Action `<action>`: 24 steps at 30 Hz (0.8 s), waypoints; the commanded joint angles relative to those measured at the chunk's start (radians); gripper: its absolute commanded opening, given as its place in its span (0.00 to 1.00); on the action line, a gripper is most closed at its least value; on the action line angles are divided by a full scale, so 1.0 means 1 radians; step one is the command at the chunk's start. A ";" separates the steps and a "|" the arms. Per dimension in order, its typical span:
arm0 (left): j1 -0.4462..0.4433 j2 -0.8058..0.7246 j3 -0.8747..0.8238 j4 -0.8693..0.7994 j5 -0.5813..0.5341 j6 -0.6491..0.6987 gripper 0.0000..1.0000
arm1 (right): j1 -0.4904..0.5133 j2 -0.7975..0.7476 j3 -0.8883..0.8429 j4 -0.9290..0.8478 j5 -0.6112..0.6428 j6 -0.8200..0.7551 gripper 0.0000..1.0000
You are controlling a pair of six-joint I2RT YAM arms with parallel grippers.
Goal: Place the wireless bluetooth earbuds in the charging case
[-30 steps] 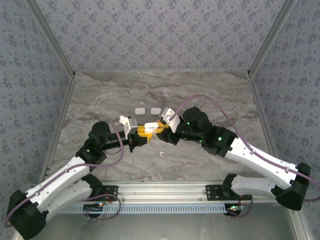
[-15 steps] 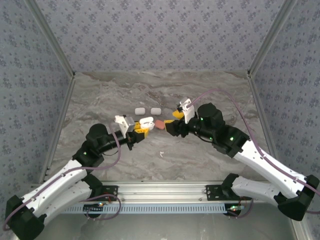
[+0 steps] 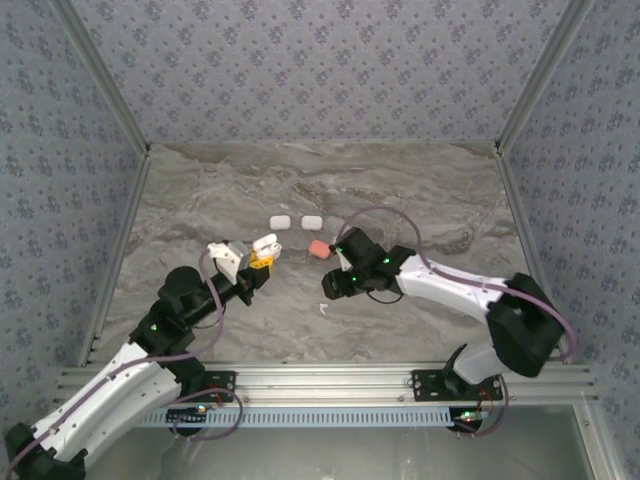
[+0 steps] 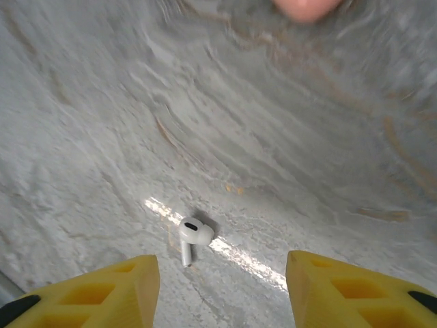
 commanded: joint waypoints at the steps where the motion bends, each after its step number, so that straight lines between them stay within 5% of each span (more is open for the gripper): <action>1: -0.006 -0.038 0.000 -0.027 -0.039 0.009 0.00 | 0.024 0.090 0.084 -0.037 -0.043 -0.002 0.53; 10: -0.006 -0.060 -0.001 -0.045 -0.051 0.019 0.00 | 0.073 0.301 0.226 -0.093 -0.062 -0.061 0.48; 24: -0.006 -0.060 -0.006 -0.037 -0.056 0.019 0.00 | 0.099 0.348 0.232 -0.170 -0.060 -0.102 0.44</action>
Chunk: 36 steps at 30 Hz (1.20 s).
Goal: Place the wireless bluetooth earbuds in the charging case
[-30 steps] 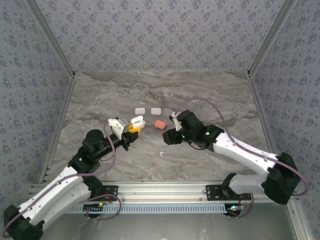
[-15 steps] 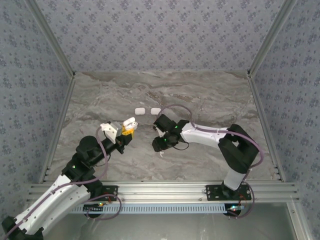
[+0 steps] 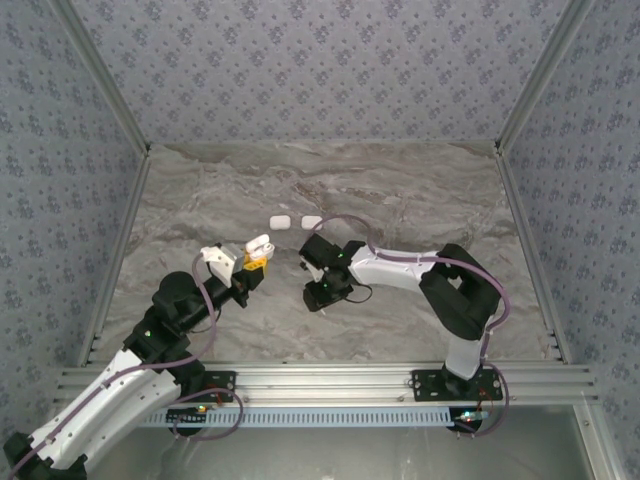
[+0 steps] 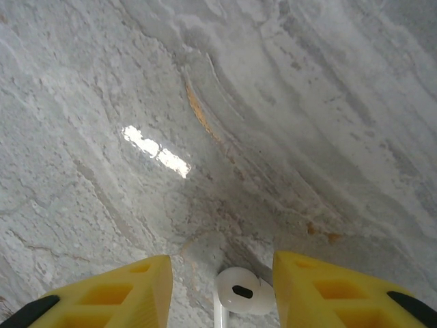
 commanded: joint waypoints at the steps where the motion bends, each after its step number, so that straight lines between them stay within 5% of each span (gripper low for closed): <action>1: -0.006 -0.013 -0.003 0.014 -0.012 0.009 0.00 | 0.012 0.022 0.011 -0.052 -0.019 -0.023 0.44; 36: -0.006 -0.010 -0.012 0.023 -0.018 -0.008 0.00 | 0.023 -0.026 -0.018 -0.099 -0.041 -0.052 0.25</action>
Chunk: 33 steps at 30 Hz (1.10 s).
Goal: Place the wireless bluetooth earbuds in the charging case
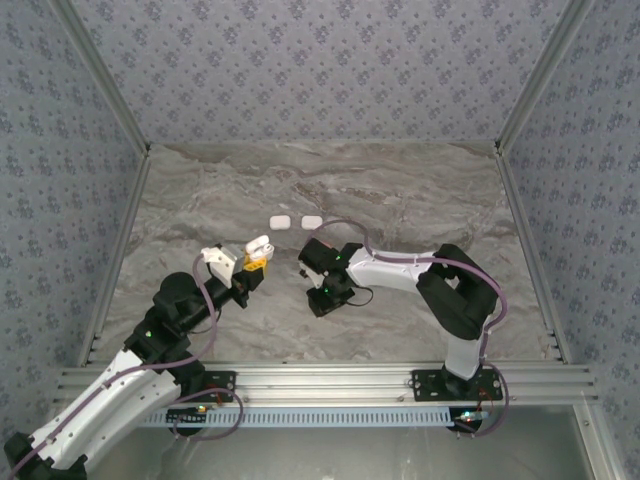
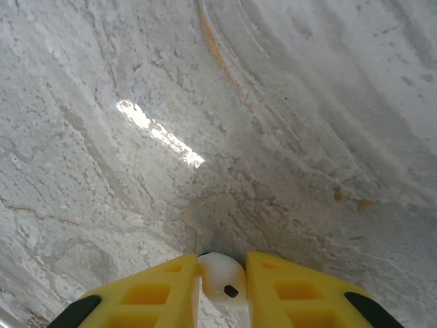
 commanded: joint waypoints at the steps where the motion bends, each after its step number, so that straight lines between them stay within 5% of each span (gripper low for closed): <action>1: -0.006 -0.006 -0.003 0.026 -0.007 -0.008 0.00 | 0.005 -0.051 -0.018 -0.043 -0.009 -0.002 0.25; 20: -0.005 0.187 0.025 0.236 0.259 -0.041 0.00 | -0.057 -0.625 -0.006 0.186 0.077 -0.034 0.24; 33: -0.021 0.299 0.062 0.323 0.343 -0.045 0.00 | 0.073 -0.637 0.036 0.322 0.169 -0.135 0.24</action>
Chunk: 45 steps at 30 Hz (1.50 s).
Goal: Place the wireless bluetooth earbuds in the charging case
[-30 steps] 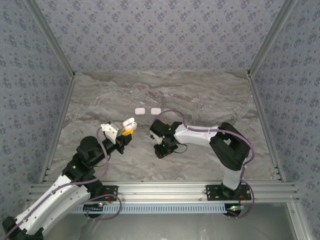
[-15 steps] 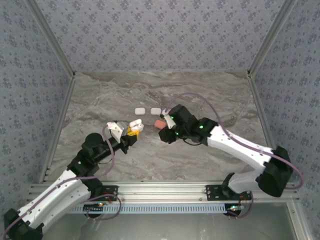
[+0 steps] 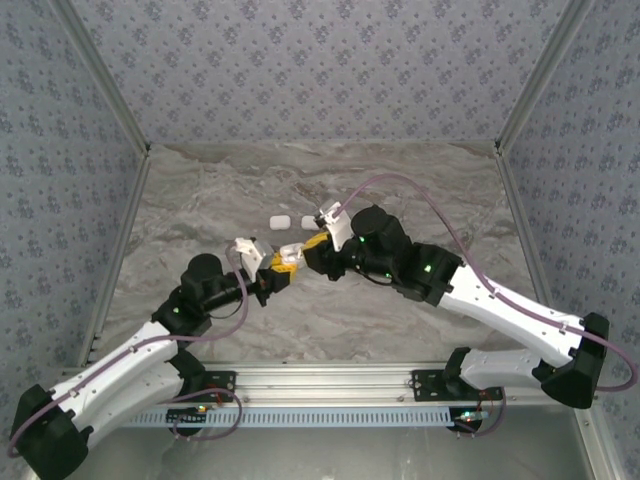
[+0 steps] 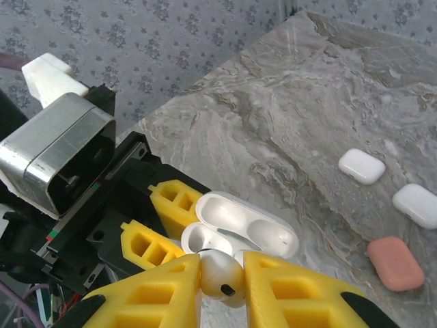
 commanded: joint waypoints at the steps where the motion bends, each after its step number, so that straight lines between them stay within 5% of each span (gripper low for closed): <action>1: -0.008 -0.001 0.042 0.070 0.041 -0.008 0.00 | 0.021 0.016 0.023 0.043 0.057 -0.044 0.24; 34: -0.009 -0.028 0.040 0.062 0.035 -0.008 0.00 | 0.066 0.126 0.066 -0.011 0.122 -0.060 0.25; 45: -0.008 -0.032 0.040 0.060 0.034 -0.003 0.00 | 0.046 0.108 0.059 0.024 -0.089 -0.041 0.34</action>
